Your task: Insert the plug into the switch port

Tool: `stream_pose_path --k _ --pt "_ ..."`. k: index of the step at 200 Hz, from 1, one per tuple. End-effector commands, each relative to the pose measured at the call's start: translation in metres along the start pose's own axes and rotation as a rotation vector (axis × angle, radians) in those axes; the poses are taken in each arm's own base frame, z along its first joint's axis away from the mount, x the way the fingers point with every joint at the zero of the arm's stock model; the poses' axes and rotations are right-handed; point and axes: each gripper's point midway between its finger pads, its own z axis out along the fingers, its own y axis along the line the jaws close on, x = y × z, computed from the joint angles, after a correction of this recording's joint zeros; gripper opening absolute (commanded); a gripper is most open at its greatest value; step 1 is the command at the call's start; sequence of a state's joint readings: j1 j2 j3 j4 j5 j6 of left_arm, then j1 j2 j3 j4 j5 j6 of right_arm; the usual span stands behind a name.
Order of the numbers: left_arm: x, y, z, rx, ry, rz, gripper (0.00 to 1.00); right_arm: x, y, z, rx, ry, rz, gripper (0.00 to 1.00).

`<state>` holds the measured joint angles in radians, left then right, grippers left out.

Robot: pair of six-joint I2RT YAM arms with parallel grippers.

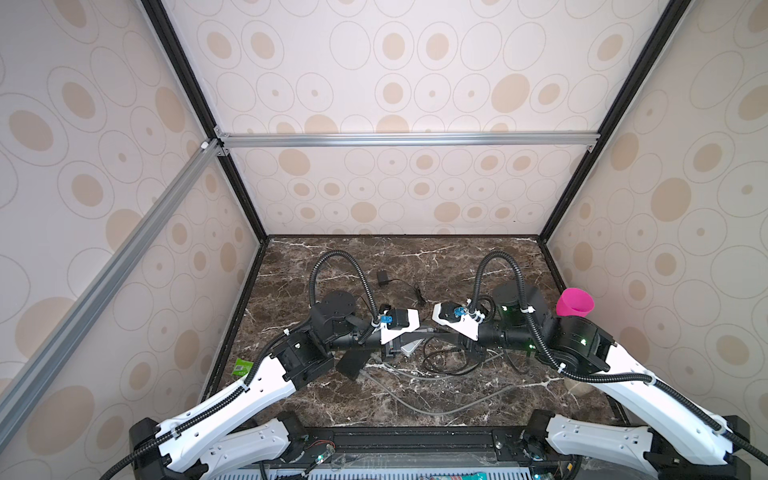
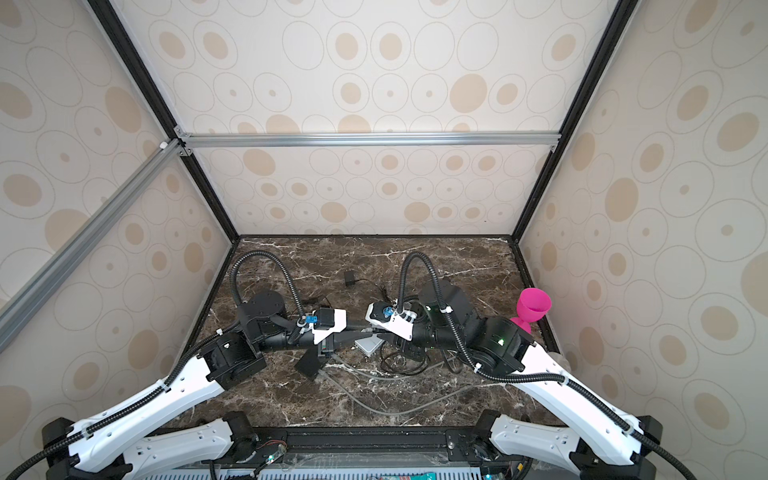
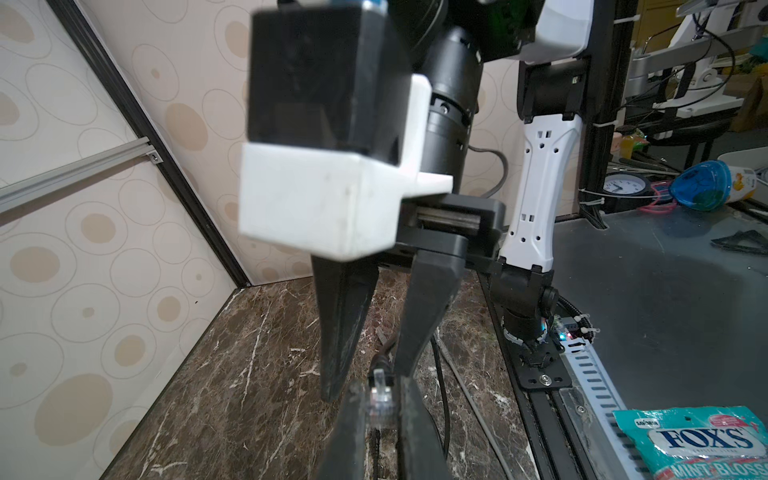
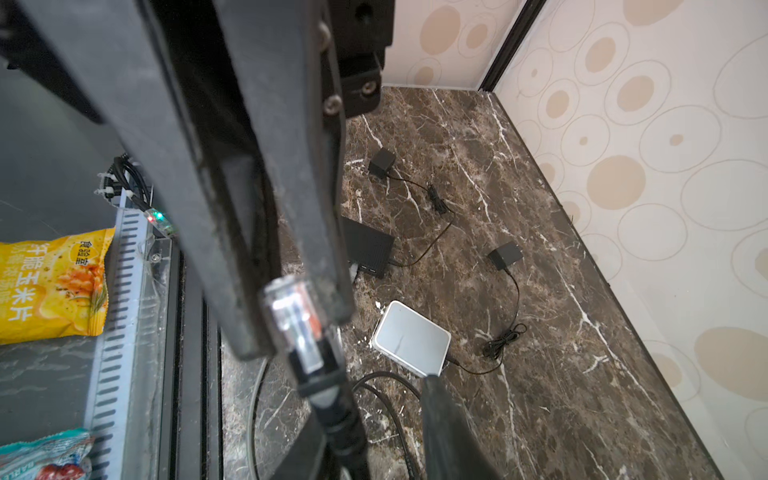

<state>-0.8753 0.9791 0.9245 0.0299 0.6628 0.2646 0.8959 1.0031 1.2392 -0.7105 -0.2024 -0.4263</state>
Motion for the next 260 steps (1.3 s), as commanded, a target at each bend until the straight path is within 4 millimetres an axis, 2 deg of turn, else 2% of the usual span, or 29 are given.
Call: stream_pose_path --k 1,31,61,80,112,116,127,130,136,148,156,169,179,185,196,208,218,239,260 --pt "-0.015 0.002 -0.001 -0.005 -0.04 0.02 0.0 -0.011 0.009 -0.007 -0.039 -0.066 -0.018 0.29" --pt "-0.015 0.003 -0.001 -0.008 -0.038 0.021 0.0 -0.011 0.016 -0.01 -0.071 -0.08 -0.023 0.25" --pt "-0.016 0.003 -0.002 -0.012 -0.038 0.026 0.0 -0.012 0.016 -0.011 -0.069 -0.084 -0.029 0.14" --pt "-0.016 0.004 -0.002 -0.016 -0.039 0.024 0.0 -0.014 0.014 -0.011 -0.064 -0.083 -0.034 0.0" --pt "-0.016 0.013 -0.005 -0.066 -0.039 -0.036 0.0 -0.012 0.009 -0.01 -0.037 -0.067 -0.022 0.0" --pt "-0.015 0.014 -0.006 -0.074 -0.041 -0.05 0.11 -0.011 0.006 -0.01 -0.021 -0.058 -0.015 0.0" --pt "-0.013 0.028 -0.008 -0.15 -0.034 -0.129 0.71 -0.004 -0.009 -0.01 0.062 -0.009 -0.008 0.0" --pt "-0.012 0.033 -0.009 -0.182 -0.029 -0.153 0.82 -0.002 -0.015 -0.01 0.091 0.015 -0.01 0.0" --pt "-0.007 0.044 -0.012 -0.246 -0.014 -0.197 0.96 0.006 -0.028 -0.011 0.151 0.079 -0.017 0.0" --pt "0.001 0.063 -0.019 -0.357 0.009 -0.258 0.98 0.022 -0.059 -0.016 0.25 0.236 -0.035 0.0" --pt "0.007 0.078 -0.026 -0.455 0.023 -0.311 0.98 0.033 -0.087 -0.025 0.327 0.342 -0.015 0.0" --pt "0.019 0.099 -0.037 -0.581 0.048 -0.394 0.98 0.043 -0.134 -0.046 0.456 0.453 0.031 0.0" --pt "0.029 0.108 -0.04 -0.611 0.069 -0.437 0.98 0.046 -0.164 -0.062 0.591 0.53 -0.007 0.0" --pt "0.037 0.114 -0.04 -0.628 0.082 -0.472 0.98 0.045 -0.177 -0.065 0.647 0.561 -0.06 0.0" --pt "0.054 0.122 -0.04 -0.655 0.116 -0.545 0.97 0.043 -0.186 -0.06 0.691 0.575 -0.095 0.0" --pt "0.078 0.13 -0.04 -0.668 0.156 -0.644 0.92 0.051 -0.179 -0.038 0.625 0.554 -0.073 0.0" --pt "0.106 0.133 -0.041 -0.684 0.202 -0.733 0.9 0.066 -0.167 -0.017 0.555 0.549 -0.022 0.0" --pt "0.167 0.133 -0.046 -0.723 0.288 -0.924 0.87 0.104 -0.126 0.027 0.392 0.516 0.149 0.0" --pt "0.214 0.126 -0.046 -0.73 0.333 -1.067 0.77 0.139 -0.085 0.067 0.266 0.448 0.326 0.0"
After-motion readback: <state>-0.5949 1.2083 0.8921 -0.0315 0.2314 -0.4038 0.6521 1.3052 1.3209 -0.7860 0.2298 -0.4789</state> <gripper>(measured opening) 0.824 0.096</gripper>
